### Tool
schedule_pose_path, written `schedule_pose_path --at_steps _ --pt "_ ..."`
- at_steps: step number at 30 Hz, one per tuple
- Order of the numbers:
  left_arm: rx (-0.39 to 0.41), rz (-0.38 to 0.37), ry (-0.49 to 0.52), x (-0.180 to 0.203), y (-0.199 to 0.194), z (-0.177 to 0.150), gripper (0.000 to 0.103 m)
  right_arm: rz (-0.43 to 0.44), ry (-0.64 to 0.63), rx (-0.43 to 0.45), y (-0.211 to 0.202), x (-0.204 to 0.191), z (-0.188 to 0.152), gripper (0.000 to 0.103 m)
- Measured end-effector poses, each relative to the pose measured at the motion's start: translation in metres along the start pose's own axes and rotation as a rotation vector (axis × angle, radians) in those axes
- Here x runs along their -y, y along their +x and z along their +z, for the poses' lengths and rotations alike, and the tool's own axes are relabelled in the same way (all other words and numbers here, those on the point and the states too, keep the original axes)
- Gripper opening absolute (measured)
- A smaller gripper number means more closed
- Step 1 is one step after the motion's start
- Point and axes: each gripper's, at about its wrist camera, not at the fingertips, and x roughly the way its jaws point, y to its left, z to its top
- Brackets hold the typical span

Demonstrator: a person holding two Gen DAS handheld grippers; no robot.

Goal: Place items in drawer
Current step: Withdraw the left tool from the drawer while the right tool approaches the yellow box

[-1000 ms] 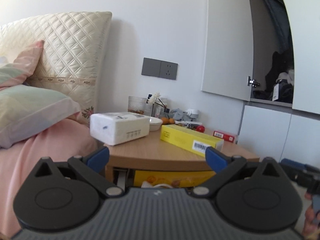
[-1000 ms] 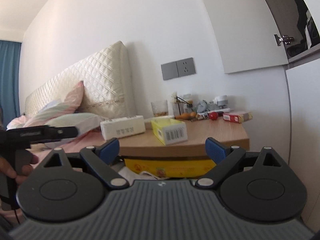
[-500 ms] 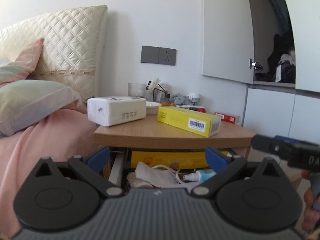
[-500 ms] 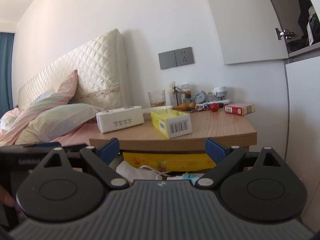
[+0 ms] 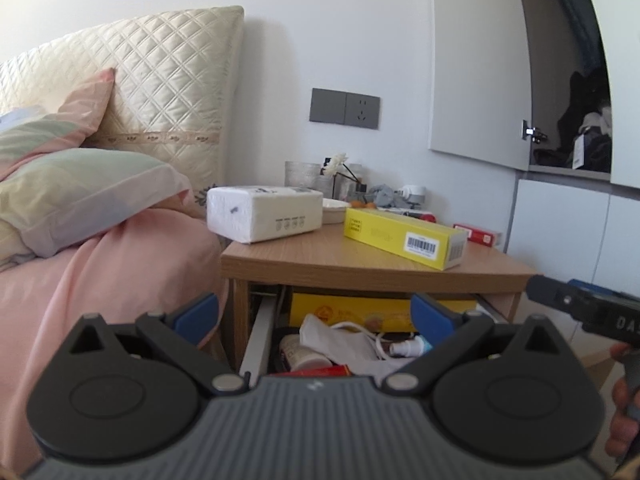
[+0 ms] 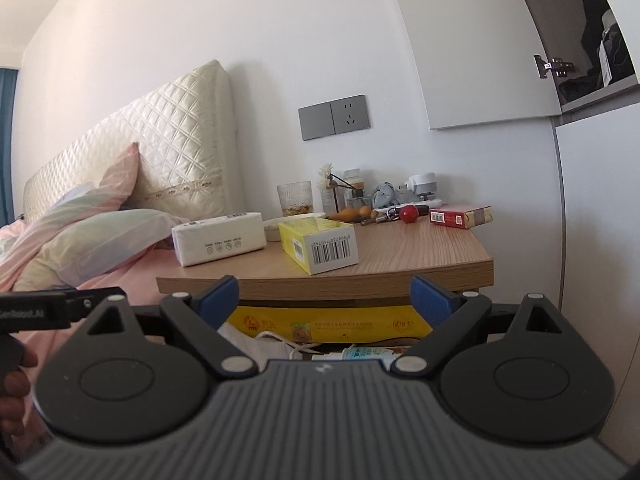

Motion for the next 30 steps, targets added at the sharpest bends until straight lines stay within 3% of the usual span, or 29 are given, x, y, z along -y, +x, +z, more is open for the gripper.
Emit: schedule_pose_path --at_steps 11,16,22,30 --pt "-0.007 -0.027 0.017 0.001 -0.002 -0.001 0.103 -0.007 -0.003 0.004 -0.003 0.000 0.000 0.095" --pt "0.015 -0.004 0.073 0.008 -0.005 -0.003 0.103 0.010 -0.002 0.014 -0.006 0.003 0.000 0.095" --pt "0.021 -0.026 0.087 0.013 -0.007 -0.004 0.103 0.049 0.015 0.033 -0.007 0.008 0.003 0.095" --pt "0.020 -0.019 0.088 0.009 -0.008 -0.004 0.103 0.065 0.018 0.003 0.014 0.007 0.023 0.095"
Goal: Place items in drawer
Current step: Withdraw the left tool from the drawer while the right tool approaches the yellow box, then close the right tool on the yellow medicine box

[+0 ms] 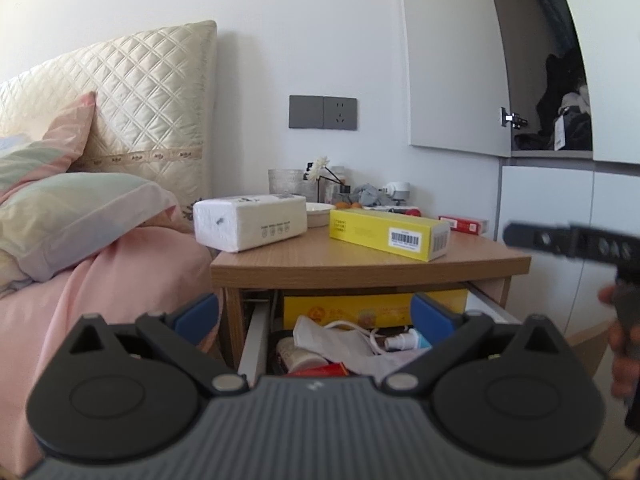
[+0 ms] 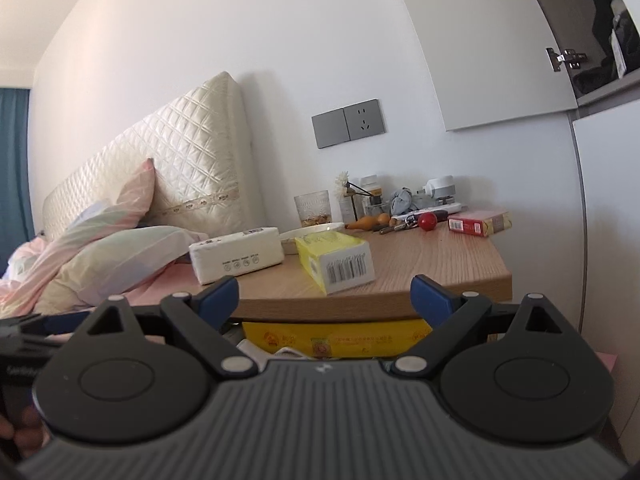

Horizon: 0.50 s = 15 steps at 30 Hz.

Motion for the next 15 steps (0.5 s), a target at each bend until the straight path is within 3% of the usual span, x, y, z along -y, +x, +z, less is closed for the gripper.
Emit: schedule_pose_path --at_steps 9,15 --pt "0.011 -0.011 -0.016 -0.007 -0.004 0.002 0.103 0.035 -0.119 -0.113 0.070 0.012 0.063 0.095" --pt "0.038 -0.035 -0.029 -0.011 -0.012 0.006 0.103 0.082 -0.121 -0.341 0.146 0.019 0.100 0.095"
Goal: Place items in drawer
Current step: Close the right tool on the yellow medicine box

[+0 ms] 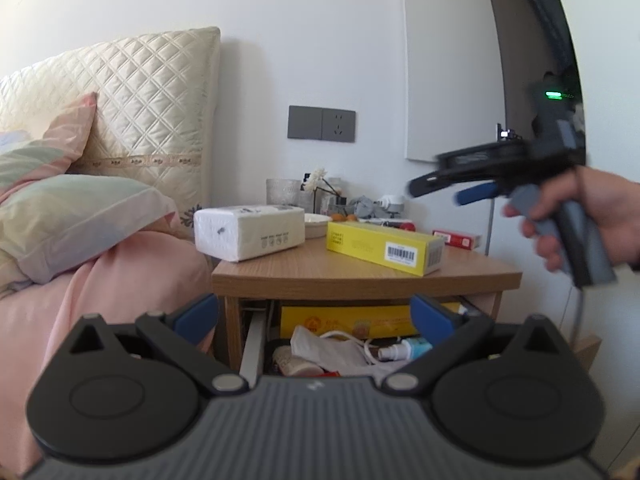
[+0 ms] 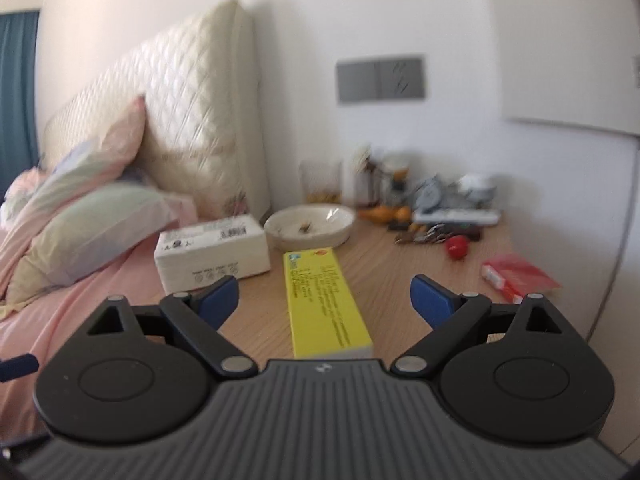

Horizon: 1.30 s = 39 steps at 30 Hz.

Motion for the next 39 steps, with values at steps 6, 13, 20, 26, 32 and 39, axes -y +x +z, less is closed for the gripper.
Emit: schedule_pose_path --at_steps 6,13,20,26,32,39 --pt "0.020 -0.038 -0.008 0.000 -0.007 0.003 0.103 -0.073 -0.054 -0.091 0.044 -0.017 0.016 0.094" --pt "0.018 -0.062 -0.008 0.002 -0.010 0.002 0.103 -0.075 -0.068 -0.190 0.085 -0.023 0.012 0.072" --pt "0.016 -0.086 -0.009 0.006 -0.011 0.001 0.103 -0.082 -0.087 -0.238 0.102 -0.024 0.006 0.062" --pt "0.011 -0.085 -0.020 0.004 -0.009 0.001 0.103 -0.064 -0.100 -0.230 0.096 -0.023 0.006 0.056" --pt "0.016 -0.083 -0.025 0.001 -0.010 0.002 0.103 -0.054 -0.127 -0.196 0.079 -0.027 0.010 0.055" --pt "-0.006 -0.101 0.015 0.010 -0.009 -0.002 0.103 -0.028 -0.192 -0.186 0.046 -0.039 0.015 0.055"
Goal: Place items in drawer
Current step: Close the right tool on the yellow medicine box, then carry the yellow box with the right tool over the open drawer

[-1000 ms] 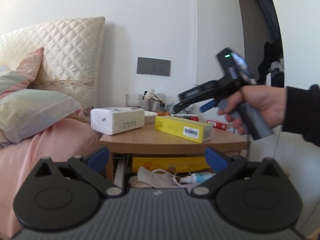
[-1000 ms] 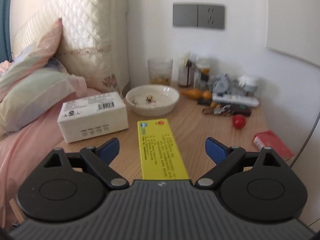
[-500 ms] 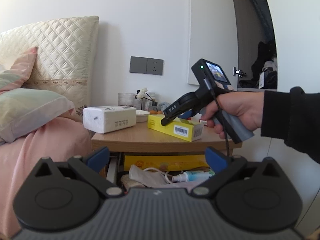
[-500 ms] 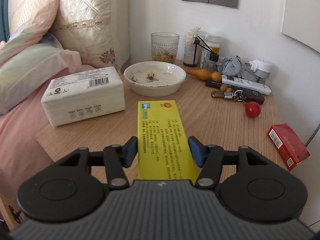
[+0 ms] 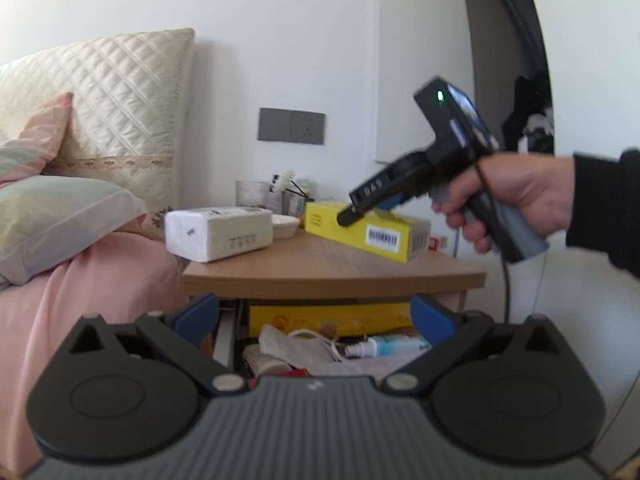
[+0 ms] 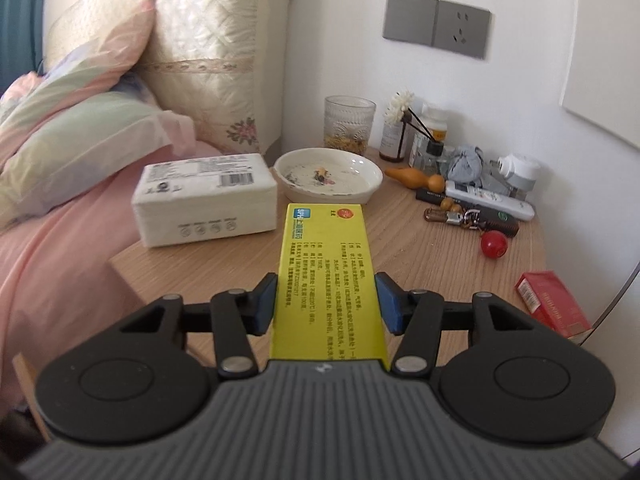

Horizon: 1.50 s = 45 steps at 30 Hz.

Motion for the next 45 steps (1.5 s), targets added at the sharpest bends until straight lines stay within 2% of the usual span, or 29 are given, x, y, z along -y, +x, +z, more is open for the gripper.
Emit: schedule_pose_path --at_steps 5,12,20,27,34,45 --pt "-0.015 -0.006 0.027 0.007 0.003 -0.005 0.103 0.036 -0.031 0.006 -0.029 -0.006 -0.008 0.055" --pt "-0.025 -0.012 0.038 0.011 0.002 -0.008 0.103 0.144 -0.091 -0.001 -0.068 -0.026 -0.024 0.055" --pt "-0.026 -0.034 0.050 0.013 0.002 -0.009 0.103 0.243 -0.224 -0.048 -0.084 -0.063 -0.043 0.055" --pt "-0.028 -0.051 0.049 0.015 0.001 -0.008 0.103 0.307 -0.304 -0.128 -0.068 -0.079 -0.057 0.055" --pt "-0.034 -0.079 0.085 0.022 0.001 -0.011 0.103 0.315 -0.335 -0.184 -0.038 -0.077 -0.062 0.055" --pt "-0.050 -0.094 0.080 0.019 0.003 -0.012 0.103 0.331 -0.411 -0.263 0.008 -0.084 -0.072 0.055"
